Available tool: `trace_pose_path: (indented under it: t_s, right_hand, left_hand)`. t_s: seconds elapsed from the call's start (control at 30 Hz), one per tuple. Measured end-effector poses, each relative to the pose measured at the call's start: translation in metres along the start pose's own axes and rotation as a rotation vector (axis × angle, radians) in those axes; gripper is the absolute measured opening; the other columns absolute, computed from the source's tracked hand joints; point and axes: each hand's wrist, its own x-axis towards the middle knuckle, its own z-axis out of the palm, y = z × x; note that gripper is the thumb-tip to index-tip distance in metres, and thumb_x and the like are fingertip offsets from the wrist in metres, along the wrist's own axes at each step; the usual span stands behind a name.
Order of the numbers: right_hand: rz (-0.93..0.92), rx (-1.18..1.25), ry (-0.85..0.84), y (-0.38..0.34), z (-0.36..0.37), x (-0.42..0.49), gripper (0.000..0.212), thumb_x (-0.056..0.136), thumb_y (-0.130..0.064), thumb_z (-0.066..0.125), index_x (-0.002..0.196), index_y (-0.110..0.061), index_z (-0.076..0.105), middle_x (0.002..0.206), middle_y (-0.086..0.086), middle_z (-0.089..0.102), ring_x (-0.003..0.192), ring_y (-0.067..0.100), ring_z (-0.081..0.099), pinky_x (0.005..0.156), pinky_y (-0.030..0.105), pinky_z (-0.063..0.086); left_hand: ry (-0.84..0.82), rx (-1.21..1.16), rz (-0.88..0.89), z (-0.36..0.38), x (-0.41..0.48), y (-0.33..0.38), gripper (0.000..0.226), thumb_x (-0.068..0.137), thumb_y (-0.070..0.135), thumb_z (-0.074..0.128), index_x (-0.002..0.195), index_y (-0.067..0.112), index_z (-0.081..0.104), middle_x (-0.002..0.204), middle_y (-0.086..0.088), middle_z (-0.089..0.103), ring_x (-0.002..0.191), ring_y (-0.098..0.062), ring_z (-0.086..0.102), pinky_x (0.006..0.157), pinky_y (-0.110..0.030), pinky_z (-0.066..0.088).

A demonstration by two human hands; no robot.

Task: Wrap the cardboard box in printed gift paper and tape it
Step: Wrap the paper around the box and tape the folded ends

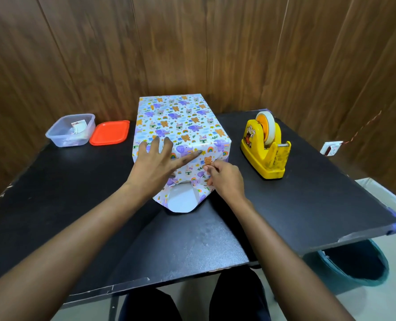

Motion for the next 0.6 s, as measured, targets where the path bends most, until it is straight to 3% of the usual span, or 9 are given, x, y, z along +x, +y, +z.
trace_pose_path:
  t_s: [0.2,0.3,0.37,0.5,0.6]
  right_hand:
    - [0.193,0.067,0.027,-0.002,0.003,0.010,0.033,0.082,-0.045,0.065,0.071,-0.014,0.068,0.069,0.008,0.071,0.074,0.026,0.068,0.074,0.037,0.055]
    - [0.292,-0.070,0.016,0.000,-0.013,0.013,0.056,0.071,-0.066,0.065,0.071,-0.010,0.066,0.060,0.005,0.066,0.071,0.018,0.064,0.062,0.027,0.044]
    - [0.304,-0.104,-0.015,0.002,-0.022,0.015,0.058,0.069,-0.069,0.065,0.060,-0.012,0.058,0.050,0.002,0.061,0.062,0.013,0.059,0.054,0.026,0.037]
    - [0.328,-0.110,-0.016,0.009,-0.031,0.019,0.054,0.072,-0.059,0.070,0.052,-0.013,0.051,0.047,0.002,0.056,0.044,0.011,0.049,0.048,0.025,0.033]
    - [0.278,-0.031,-0.046,0.014,-0.037,0.018,0.045,0.080,-0.043,0.071,0.054,-0.011,0.054,0.047,0.004,0.056,0.042,0.012,0.047,0.051,0.026,0.038]
  left_hand:
    - [-0.020,0.010,0.008,0.000,0.001,-0.002,0.105,0.062,0.040,0.083,0.143,0.043,0.015,0.113,-0.026,0.053,0.101,-0.046,0.055,0.075,-0.050,0.046]
    - [-0.039,0.015,0.008,0.000,0.001,-0.003,0.105,0.063,0.042,0.082,0.144,0.042,0.015,0.114,-0.026,0.053,0.101,-0.046,0.055,0.076,-0.050,0.046]
    - [-0.039,0.007,0.007,0.000,0.001,-0.004,0.104,0.064,0.040,0.082,0.144,0.042,0.016,0.114,-0.027,0.053,0.102,-0.047,0.055,0.076,-0.050,0.046]
    - [-0.053,-0.018,0.008,0.000,0.001,-0.004,0.102,0.063,0.040,0.082,0.144,0.041,0.019,0.113,-0.027,0.052,0.100,-0.046,0.056,0.077,-0.051,0.046]
    - [-0.069,-0.025,0.010,-0.001,0.002,-0.007,0.102,0.063,0.043,0.082,0.144,0.040,0.019,0.114,-0.026,0.053,0.099,-0.045,0.056,0.078,-0.050,0.046]
